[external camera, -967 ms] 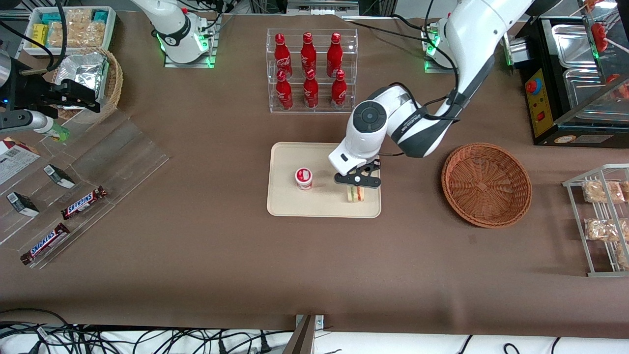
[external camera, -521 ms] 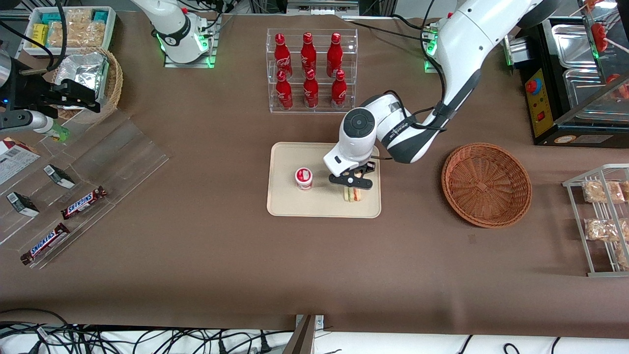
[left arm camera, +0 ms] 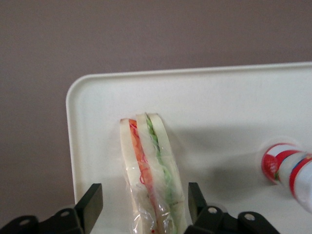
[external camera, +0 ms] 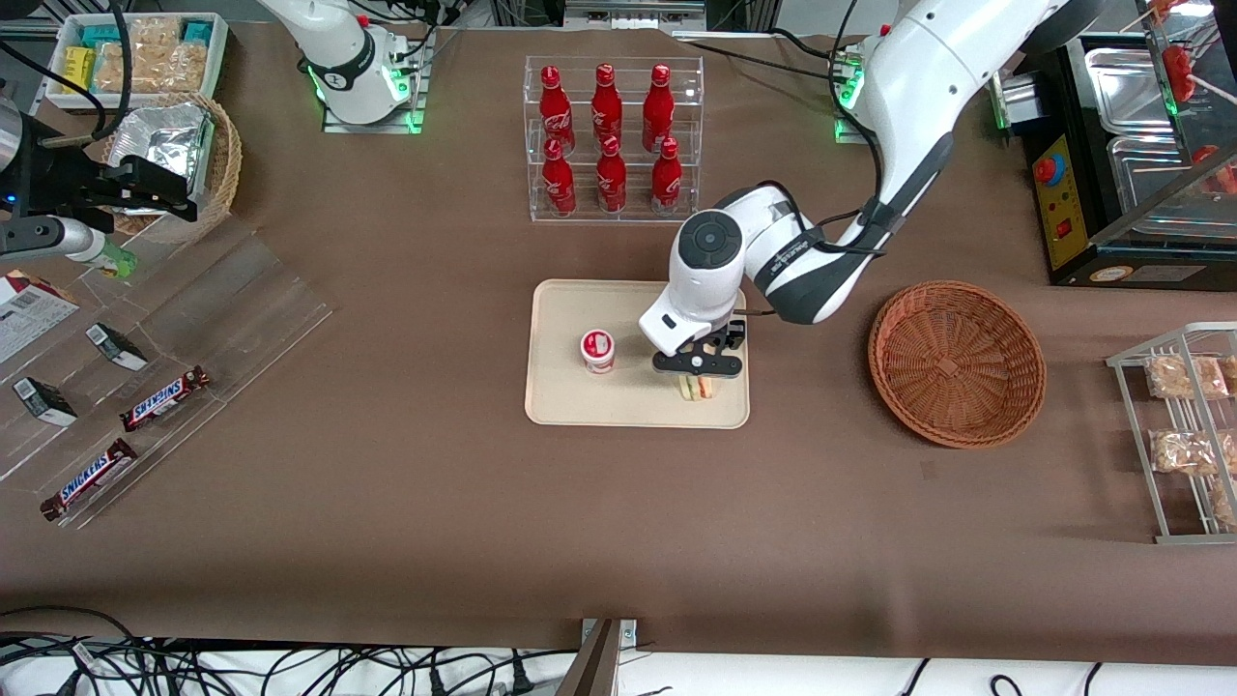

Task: Place sandwich from basket to tray
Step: 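Lower the sandwich onto the tray beside the red-and-white cup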

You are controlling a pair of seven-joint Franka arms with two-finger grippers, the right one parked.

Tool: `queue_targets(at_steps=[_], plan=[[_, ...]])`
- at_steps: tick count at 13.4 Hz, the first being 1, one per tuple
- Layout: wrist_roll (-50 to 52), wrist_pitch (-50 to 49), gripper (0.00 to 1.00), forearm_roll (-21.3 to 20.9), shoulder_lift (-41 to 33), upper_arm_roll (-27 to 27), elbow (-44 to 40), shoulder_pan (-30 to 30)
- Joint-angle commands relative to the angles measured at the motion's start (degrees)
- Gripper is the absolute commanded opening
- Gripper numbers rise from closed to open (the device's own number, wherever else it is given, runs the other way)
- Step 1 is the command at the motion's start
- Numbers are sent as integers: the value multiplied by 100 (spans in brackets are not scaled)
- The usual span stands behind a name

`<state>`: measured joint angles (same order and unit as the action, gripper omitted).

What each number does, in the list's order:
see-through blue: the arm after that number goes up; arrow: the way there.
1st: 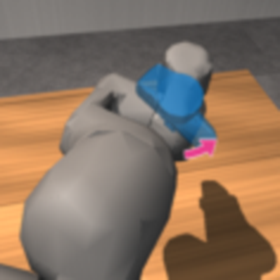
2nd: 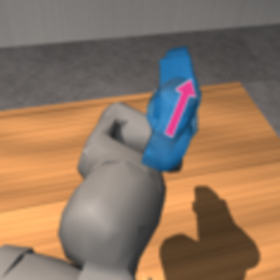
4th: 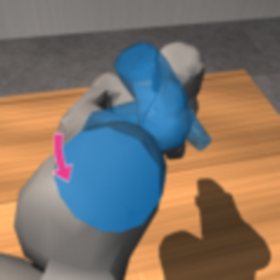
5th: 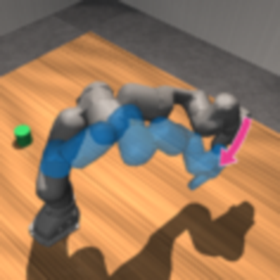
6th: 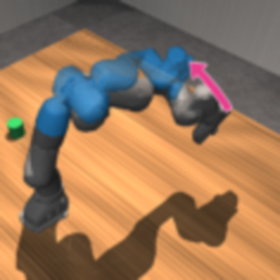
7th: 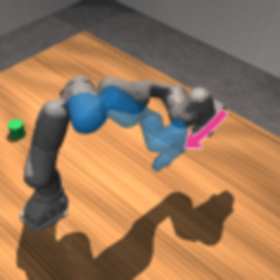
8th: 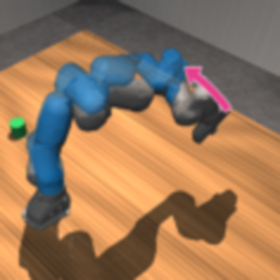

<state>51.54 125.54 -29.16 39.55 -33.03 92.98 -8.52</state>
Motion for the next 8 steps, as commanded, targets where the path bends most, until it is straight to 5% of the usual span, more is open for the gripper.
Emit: queue_targets(at_steps=[1, 8], plan=[[390, -676, 100, -46, -763, -37, -174, 210], [621, -2375, 100, 910, -2090, -55, -685, 1026]])
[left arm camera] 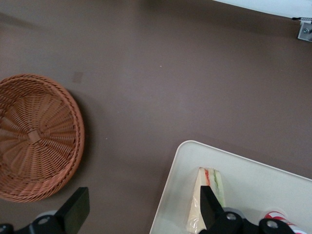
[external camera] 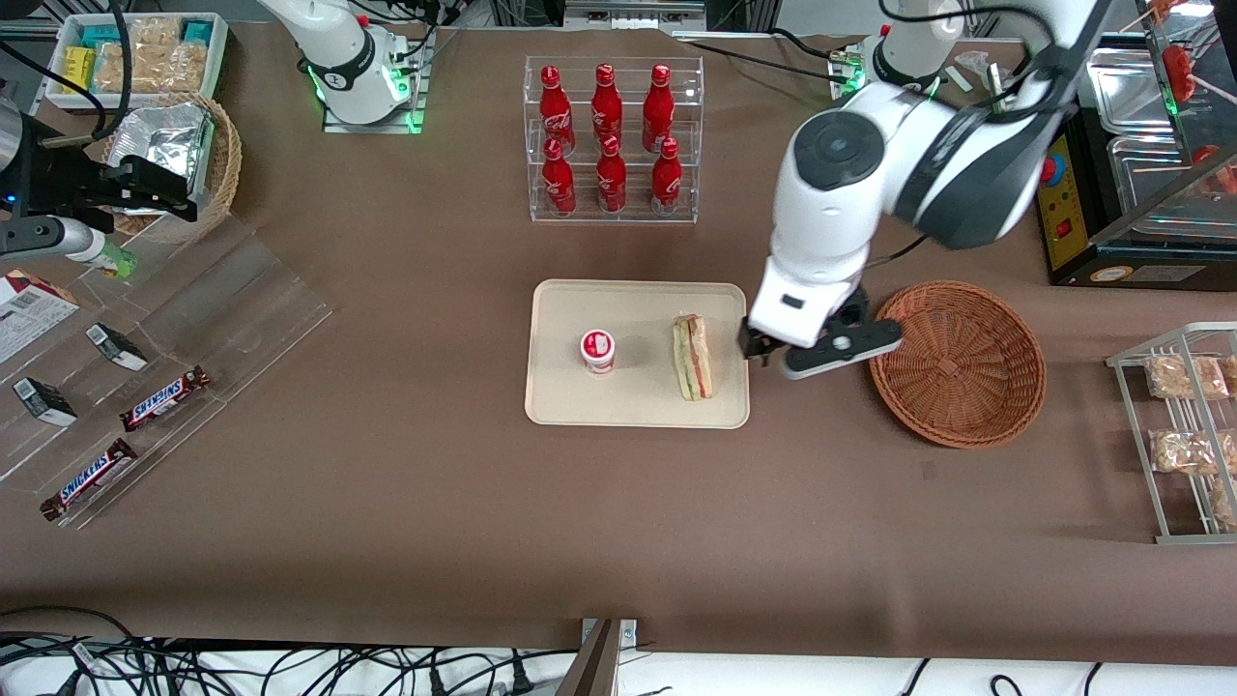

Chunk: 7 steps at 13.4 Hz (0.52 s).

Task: Place sandwich from basket to tray

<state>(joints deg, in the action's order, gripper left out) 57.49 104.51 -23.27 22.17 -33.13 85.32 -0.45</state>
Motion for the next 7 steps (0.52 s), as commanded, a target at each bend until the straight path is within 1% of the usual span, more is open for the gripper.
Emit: queue_targets(at_steps=[1, 3, 5, 6, 7], plan=[[-27, -308, 100, 506, -502, -45, 81, 342], [-324, -456, 100, 735, -739, -53, 81, 588], [-1052, -685, 100, 1139, -933, -54, 72, 931], [-1369, -704, 100, 1280, -1012, -54, 72, 1098], [-1624, -782, 100, 1333, -1056, -45, 72, 1230]])
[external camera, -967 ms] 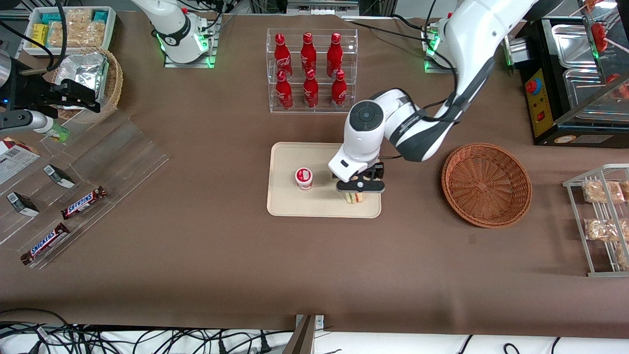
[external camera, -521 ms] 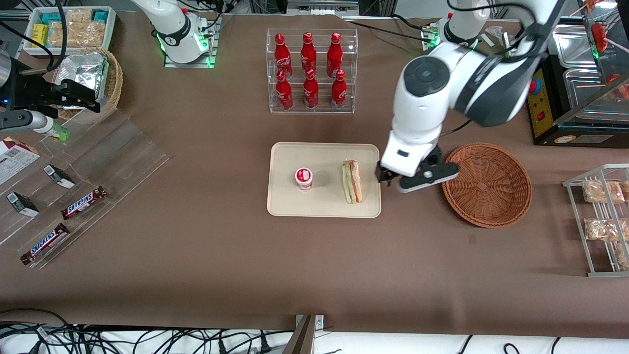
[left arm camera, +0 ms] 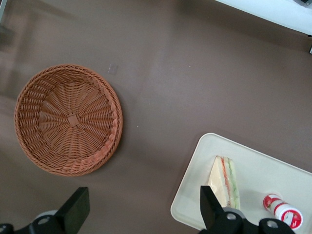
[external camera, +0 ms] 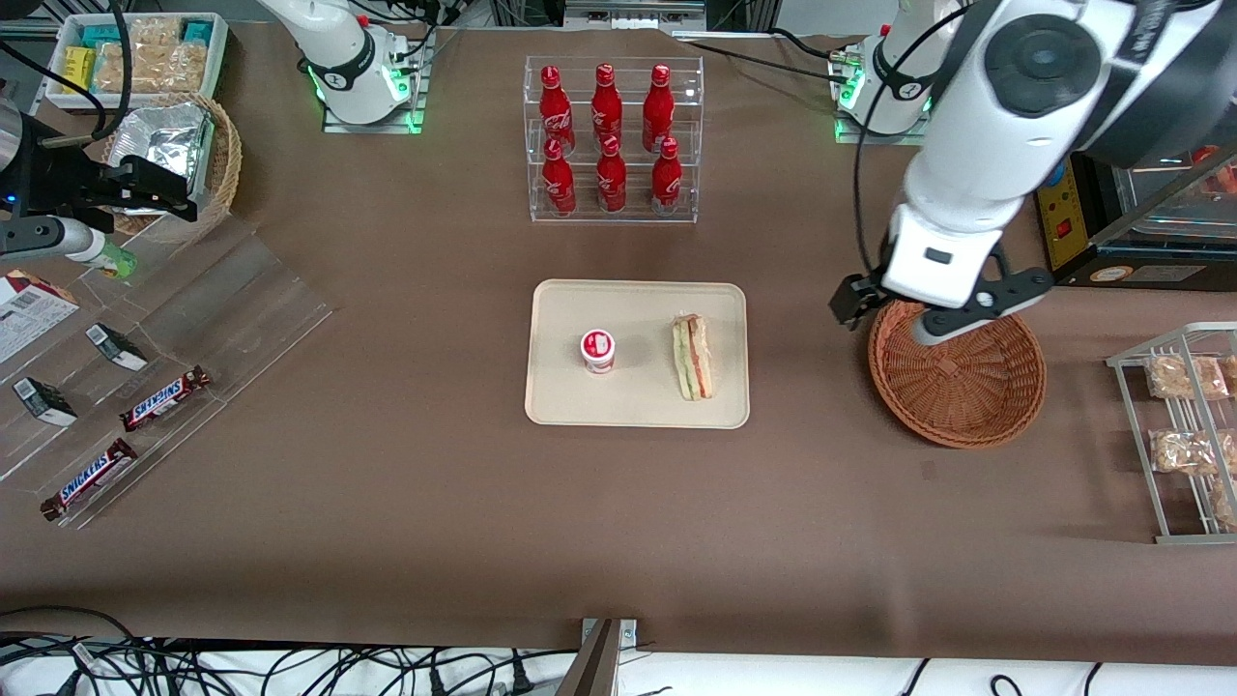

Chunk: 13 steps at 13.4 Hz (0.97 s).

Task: Place sandwich from basket to tray

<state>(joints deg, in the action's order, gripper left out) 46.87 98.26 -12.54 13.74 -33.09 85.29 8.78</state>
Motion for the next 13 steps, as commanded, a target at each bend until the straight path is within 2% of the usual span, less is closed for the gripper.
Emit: queue_targets(at_steps=[1, 2, 8, 11, 13], plan=[[-844, -289, 100, 322, -292, -5, 76, 352], [-1116, -412, 100, 383, -328, 135, 76, 362], [-3330, -826, 100, 1262, -820, 1839, 84, -77], [-4831, -940, 100, 1263, -926, 2271, 84, -130], [-5101, -940, 100, 1263, -935, 2290, 93, -139]])
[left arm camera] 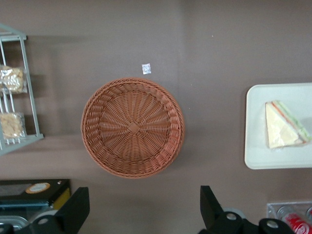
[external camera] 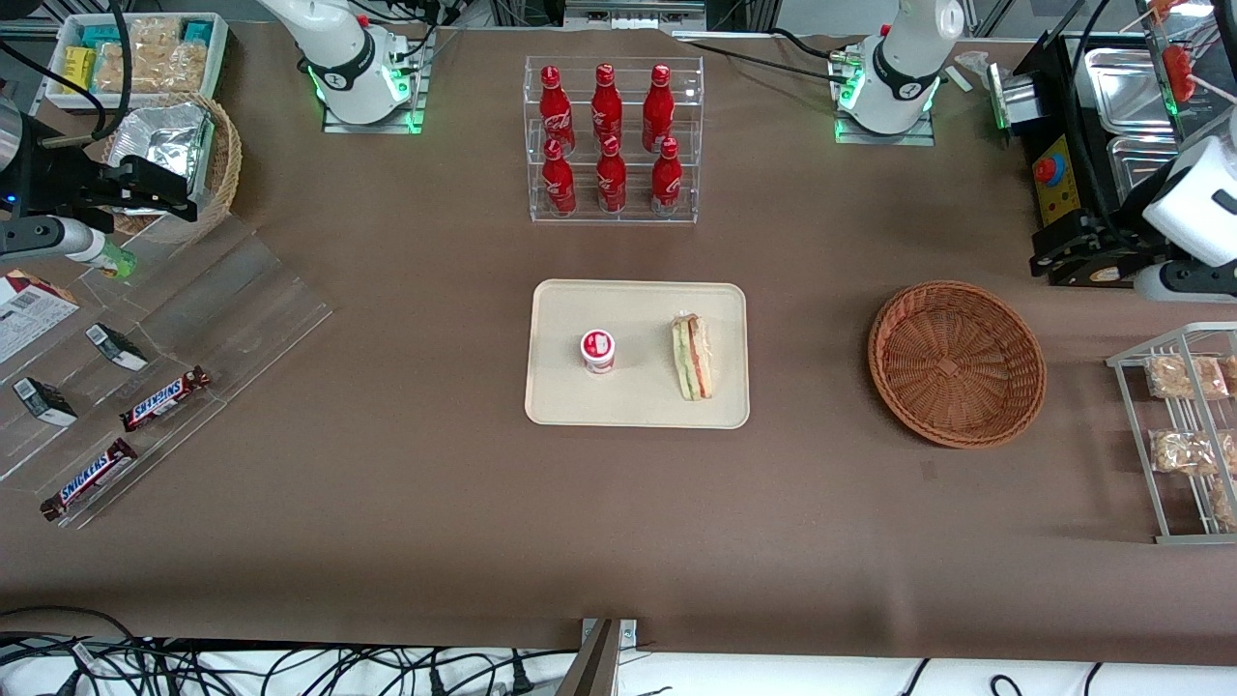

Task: Place sandwich from basket to tray

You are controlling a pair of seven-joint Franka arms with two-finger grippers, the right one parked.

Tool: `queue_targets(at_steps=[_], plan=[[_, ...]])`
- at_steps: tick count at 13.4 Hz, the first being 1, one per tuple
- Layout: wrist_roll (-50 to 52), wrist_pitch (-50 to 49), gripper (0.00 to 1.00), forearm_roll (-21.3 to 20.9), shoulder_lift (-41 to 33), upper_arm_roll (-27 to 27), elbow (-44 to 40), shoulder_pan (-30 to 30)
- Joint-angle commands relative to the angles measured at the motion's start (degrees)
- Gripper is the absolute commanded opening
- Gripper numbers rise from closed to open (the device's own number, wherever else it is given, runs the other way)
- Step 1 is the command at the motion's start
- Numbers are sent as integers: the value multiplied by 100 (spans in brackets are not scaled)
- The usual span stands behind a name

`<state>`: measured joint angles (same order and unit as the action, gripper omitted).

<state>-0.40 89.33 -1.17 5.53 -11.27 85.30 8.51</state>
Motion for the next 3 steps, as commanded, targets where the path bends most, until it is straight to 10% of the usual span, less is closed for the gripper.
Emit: queue_targets(at_steps=[1, 3], plan=[[-391, -48, 100, 117, -105, 108, 92, -130], [-417, -39, 100, 117, -104, 108, 92, -139]])
